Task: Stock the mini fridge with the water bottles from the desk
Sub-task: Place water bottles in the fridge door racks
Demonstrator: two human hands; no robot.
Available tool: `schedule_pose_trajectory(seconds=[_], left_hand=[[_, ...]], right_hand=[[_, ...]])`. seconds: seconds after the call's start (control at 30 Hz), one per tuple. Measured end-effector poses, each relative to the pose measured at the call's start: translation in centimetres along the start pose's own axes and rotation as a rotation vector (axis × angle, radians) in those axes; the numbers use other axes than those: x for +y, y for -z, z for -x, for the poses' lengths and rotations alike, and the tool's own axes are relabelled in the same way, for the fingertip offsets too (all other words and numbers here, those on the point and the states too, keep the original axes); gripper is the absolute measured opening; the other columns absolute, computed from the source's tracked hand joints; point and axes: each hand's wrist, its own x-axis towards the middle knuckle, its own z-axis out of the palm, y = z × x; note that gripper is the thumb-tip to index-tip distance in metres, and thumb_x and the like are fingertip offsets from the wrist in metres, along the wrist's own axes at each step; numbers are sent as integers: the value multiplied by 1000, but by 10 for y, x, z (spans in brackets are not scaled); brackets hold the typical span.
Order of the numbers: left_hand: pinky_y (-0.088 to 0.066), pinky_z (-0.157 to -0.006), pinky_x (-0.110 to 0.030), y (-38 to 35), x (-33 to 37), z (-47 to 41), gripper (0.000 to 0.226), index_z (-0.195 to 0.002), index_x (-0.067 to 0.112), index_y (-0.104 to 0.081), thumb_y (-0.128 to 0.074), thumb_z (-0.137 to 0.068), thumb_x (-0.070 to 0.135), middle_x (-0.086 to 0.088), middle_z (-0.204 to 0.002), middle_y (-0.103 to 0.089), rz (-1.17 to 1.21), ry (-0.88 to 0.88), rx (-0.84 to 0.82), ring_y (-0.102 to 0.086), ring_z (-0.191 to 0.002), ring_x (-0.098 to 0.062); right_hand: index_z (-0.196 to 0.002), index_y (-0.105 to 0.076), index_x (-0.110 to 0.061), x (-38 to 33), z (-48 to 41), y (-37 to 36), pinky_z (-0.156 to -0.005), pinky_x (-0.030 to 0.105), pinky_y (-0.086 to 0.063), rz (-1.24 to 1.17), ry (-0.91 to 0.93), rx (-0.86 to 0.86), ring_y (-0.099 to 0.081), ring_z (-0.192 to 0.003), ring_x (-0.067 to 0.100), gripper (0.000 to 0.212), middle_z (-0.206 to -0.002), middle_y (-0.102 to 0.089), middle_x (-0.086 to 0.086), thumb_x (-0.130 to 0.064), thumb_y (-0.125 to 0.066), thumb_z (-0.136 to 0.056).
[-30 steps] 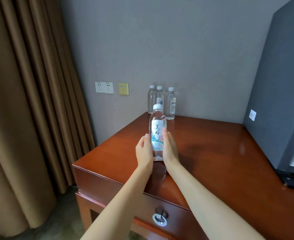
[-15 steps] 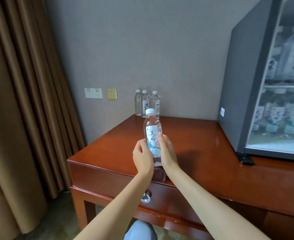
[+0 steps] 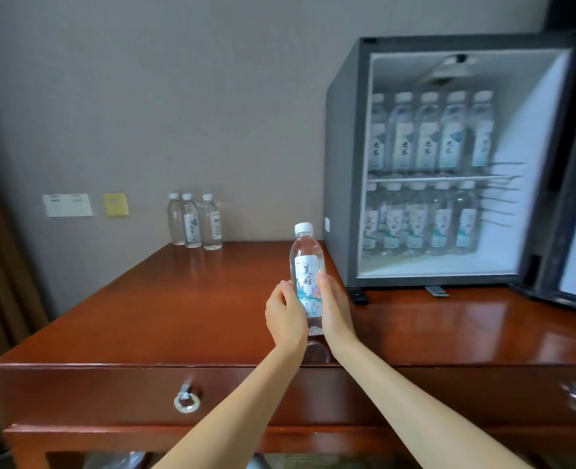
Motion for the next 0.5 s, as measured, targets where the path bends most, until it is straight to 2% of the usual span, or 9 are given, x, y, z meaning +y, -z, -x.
schedule_pose_trajectory(seconds=[0.1,0.23,0.3,0.37,0.4,0.43,0.5], left_hand=[[-39,-51,-21,-41,2,21,43,-69,14,-60,-35,-103,24,4,-63,-61,9,-19,-98,-50,-52,-4],[-31,-50,-21,-96,3,57,45,-59,16,-48,-36,-102,19,10,-53,-51,8,-10,-234,-39,-48,-4],[-28,-50,-23,-121,2,77,45,-58,11,-43,-36,-101,18,8,-50,-46,17,5,-296,-34,-47,-5],[-30,-55,-29,-145,2,96,43,-65,1,-47,-35,-102,19,-3,-57,-49,33,10,-361,-36,-53,-11],[-30,-58,-32,-156,3,104,42,-67,-2,-47,-35,-102,19,-8,-61,-50,44,9,-388,-37,-56,-14],[-31,-59,-33,-167,4,112,43,-66,0,-46,-36,-102,20,-9,-62,-50,51,6,-412,-37,-57,-16],[-30,-57,-32,-187,7,128,44,-61,8,-44,-36,-103,22,-4,-59,-49,57,-6,-455,-38,-56,-15]], right_hand=[[-98,-67,-30,-12,4,48,-70,28,-57,42,8,102,-72,-87,14,23,-95,-74,-2,-44,-48,-97],[-93,-65,-22,-27,12,115,-85,42,-55,155,40,240,-69,-95,27,27,-100,-71,13,-39,-46,-100],[-92,-63,-23,-34,18,147,-79,30,-56,196,58,286,-70,-89,15,25,-95,-70,9,-37,-44,-101],[-92,-62,-24,-42,26,176,-66,13,-51,212,76,335,-67,-74,-3,23,-89,-69,-1,-34,-43,-102],[-94,-62,-24,-47,29,190,-64,11,-49,212,78,355,-66,-73,-5,23,-90,-69,-2,-33,-42,-102],[-96,-62,-24,-51,32,202,-68,13,-51,218,75,376,-67,-77,-3,23,-93,-69,-1,-33,-42,-102],[-102,-63,-25,-58,40,224,-83,26,-55,236,65,414,-69,-92,11,24,-101,-71,4,-37,-42,-102]])
